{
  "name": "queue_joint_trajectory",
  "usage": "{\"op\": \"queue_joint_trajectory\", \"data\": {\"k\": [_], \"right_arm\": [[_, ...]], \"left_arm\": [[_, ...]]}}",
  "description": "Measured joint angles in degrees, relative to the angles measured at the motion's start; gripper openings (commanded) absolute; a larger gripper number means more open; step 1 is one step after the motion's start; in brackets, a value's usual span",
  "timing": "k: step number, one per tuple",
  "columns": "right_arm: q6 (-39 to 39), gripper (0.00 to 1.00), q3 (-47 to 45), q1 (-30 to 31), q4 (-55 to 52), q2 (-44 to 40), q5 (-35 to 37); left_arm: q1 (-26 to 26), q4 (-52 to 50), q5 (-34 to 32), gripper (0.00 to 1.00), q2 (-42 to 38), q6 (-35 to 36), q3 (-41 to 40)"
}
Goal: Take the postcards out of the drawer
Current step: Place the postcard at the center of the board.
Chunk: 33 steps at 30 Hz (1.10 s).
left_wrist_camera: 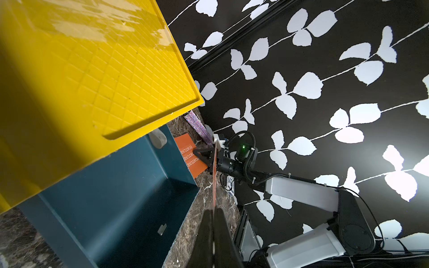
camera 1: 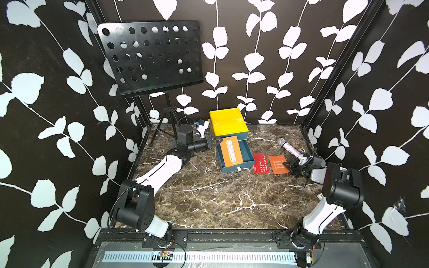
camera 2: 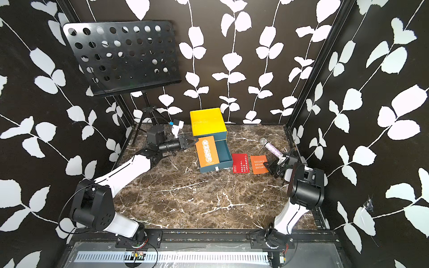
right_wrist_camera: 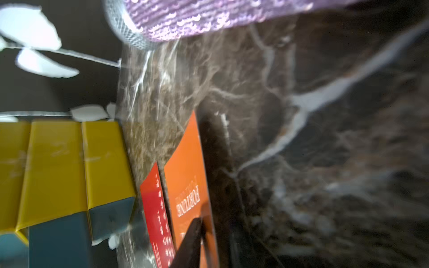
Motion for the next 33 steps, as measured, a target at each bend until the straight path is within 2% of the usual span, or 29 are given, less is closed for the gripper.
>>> {"op": "queue_joint_trajectory", "data": {"k": [6,11,14,20,27,33], "right_arm": [[-3.8,0.45,1.7,-1.1,-4.9,-1.8,3.3],[-8.1,0.5,2.1,-1.4,-14.7,-7.7,10.6],[-9.6,0.51,2.1,-1.4,-19.3,-12.2,12.5],[-9.7,0.54,2.3,-0.1,-21.9,-19.5,6.8],[-8.0,0.59,3.3,9.6,-22.4,-27.4,-1.1],[-4.7,0.7,3.3,16.3,-19.1,-35.4,-3.2]], "left_arm": [[0.0,0.0,0.2,0.0,0.5,-0.1,0.0],[0.0,0.0,0.3,0.0,0.8,-0.1,0.2],[-0.1,0.0,0.4,0.0,0.8,0.0,0.3],[-1.4,0.2,0.4,0.0,0.9,-0.2,1.0],[-3.6,1.9,1.2,0.0,4.1,-1.6,3.3],[-4.9,6.1,2.3,0.0,6.9,-4.7,5.6]]}}
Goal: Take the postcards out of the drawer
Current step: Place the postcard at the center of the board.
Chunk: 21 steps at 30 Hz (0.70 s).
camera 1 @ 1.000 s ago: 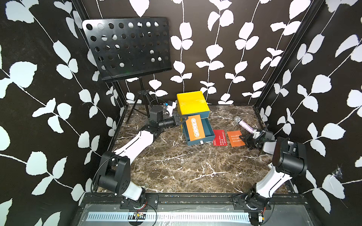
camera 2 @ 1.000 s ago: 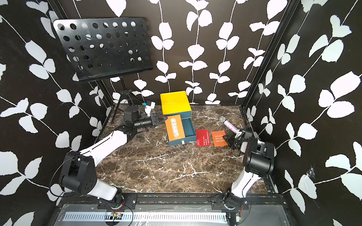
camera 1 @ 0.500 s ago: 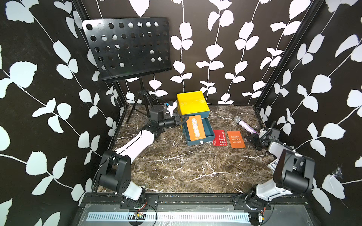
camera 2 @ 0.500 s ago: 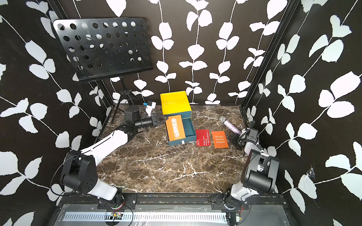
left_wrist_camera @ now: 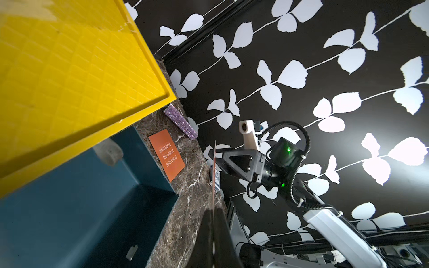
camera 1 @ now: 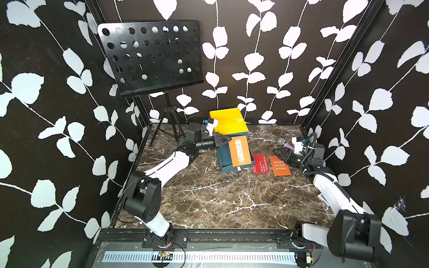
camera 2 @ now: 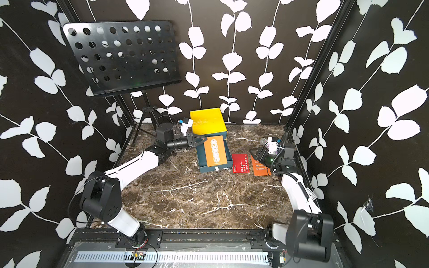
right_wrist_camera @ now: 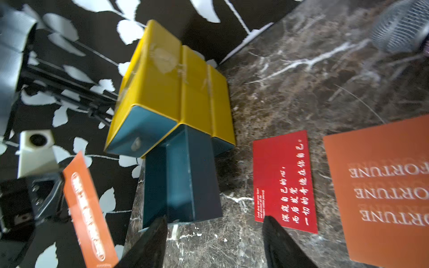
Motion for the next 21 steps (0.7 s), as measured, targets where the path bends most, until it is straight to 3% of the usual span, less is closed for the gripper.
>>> {"op": "queue_joint_trajectory", "data": {"k": [6,16,21], "right_arm": [[3.4,0.71,-0.1,5.2,5.8,-3.4,-1.2],[7.6,0.71,-0.1,11.9,13.8,-0.9,-1.7],[9.1,0.64,-0.1,14.3,16.7,1.7,-1.7]], "left_arm": [[-2.2,3.9,0.3,0.0,1.9,-2.8,0.3],[-4.8,8.4,0.8,0.0,4.1,-6.4,2.6],[-5.2,10.0,0.9,0.0,6.2,-7.9,4.1]]}}
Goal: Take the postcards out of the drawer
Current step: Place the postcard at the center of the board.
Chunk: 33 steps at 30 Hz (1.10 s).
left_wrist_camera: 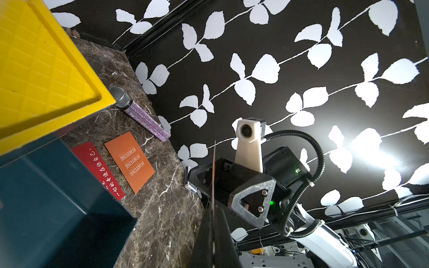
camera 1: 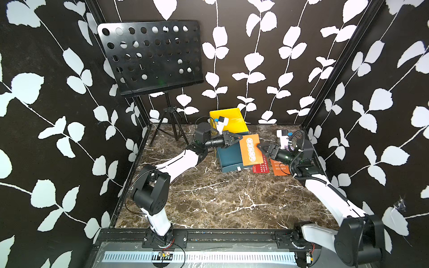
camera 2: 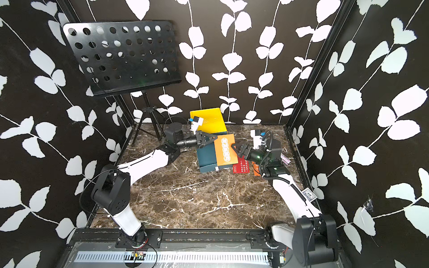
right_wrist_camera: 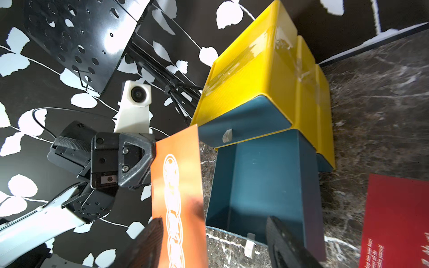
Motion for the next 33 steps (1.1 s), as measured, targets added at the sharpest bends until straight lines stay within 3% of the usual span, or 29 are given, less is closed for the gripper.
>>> {"op": "queue_joint_trajectory", "data": {"k": [6,13,15,20,22,24,25,33], "right_arm": [[1.9,0.33,0.0,1.2,2.4,1.1,-0.3],[3.2,0.13,0.0,1.3,3.9,1.1,-0.7],[3.6,0.02,-0.1,1.3,4.1,1.1,-0.7],[4.1,0.0,-0.3,1.3,4.7,1.0,-1.0],[4.1,0.0,-0.3,1.3,4.8,0.9,-1.0],[4.1,0.0,-0.3,1.3,4.7,0.6,-1.0],[4.1,0.0,-0.3,1.3,4.6,0.5,-1.0],[0.6,0.0,-0.3,1.2,-2.3,-1.9,-1.0]], "left_arm": [[-0.2,0.3,0.0,0.0,1.0,-0.7,0.2],[-0.3,0.5,-0.2,0.0,1.2,-0.8,0.6],[-0.3,0.6,-0.2,0.0,1.2,-0.8,0.6],[-0.3,0.5,-0.5,0.02,1.3,-0.6,0.6],[-0.3,0.5,-0.5,0.36,1.3,-0.2,0.6],[-0.3,0.2,-0.6,0.85,1.3,0.0,0.6],[-0.3,-0.1,-0.6,0.99,1.3,0.2,0.7],[0.2,-11.5,-4.6,0.99,-0.1,8.7,0.7]]}}
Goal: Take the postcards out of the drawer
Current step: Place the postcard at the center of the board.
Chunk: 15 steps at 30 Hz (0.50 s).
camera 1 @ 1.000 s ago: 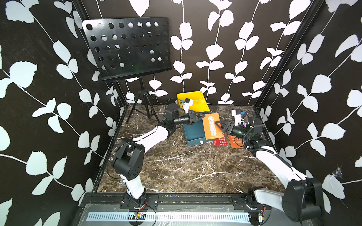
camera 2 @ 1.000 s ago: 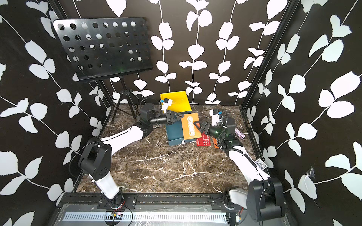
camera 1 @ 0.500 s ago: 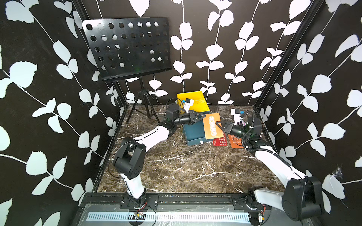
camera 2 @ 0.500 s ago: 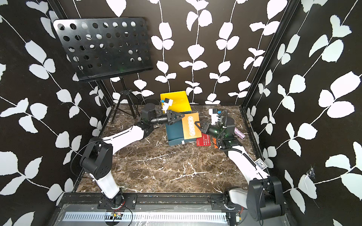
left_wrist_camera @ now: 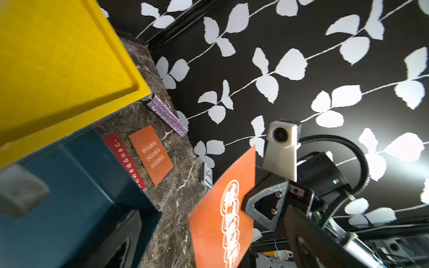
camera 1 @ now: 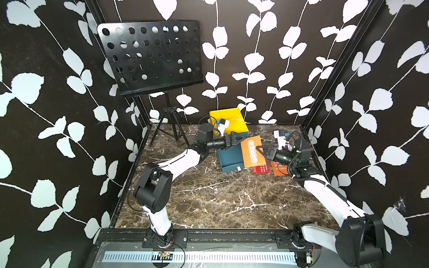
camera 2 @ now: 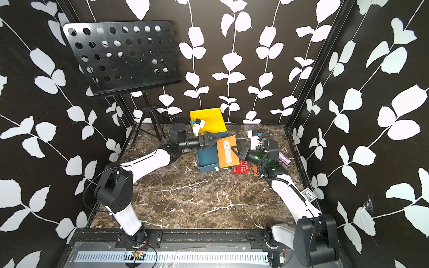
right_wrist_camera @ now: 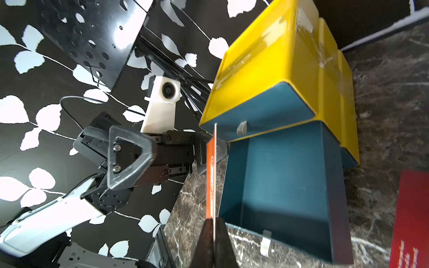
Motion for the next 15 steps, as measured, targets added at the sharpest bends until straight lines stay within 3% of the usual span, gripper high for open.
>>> {"op": "queue_joint_trajectory", "data": {"k": [9,15], "right_arm": [[-2.4,0.0,-4.9,-2.2,-6.5,-3.5,-0.1],[-3.3,0.0,-9.4,-2.9,-10.7,-7.3,-0.3]], "left_arm": [[3.1,-14.2,-14.3,0.99,-13.7,12.8,-3.6],[5.8,-16.7,-21.0,0.99,-18.8,15.9,-8.2]]}}
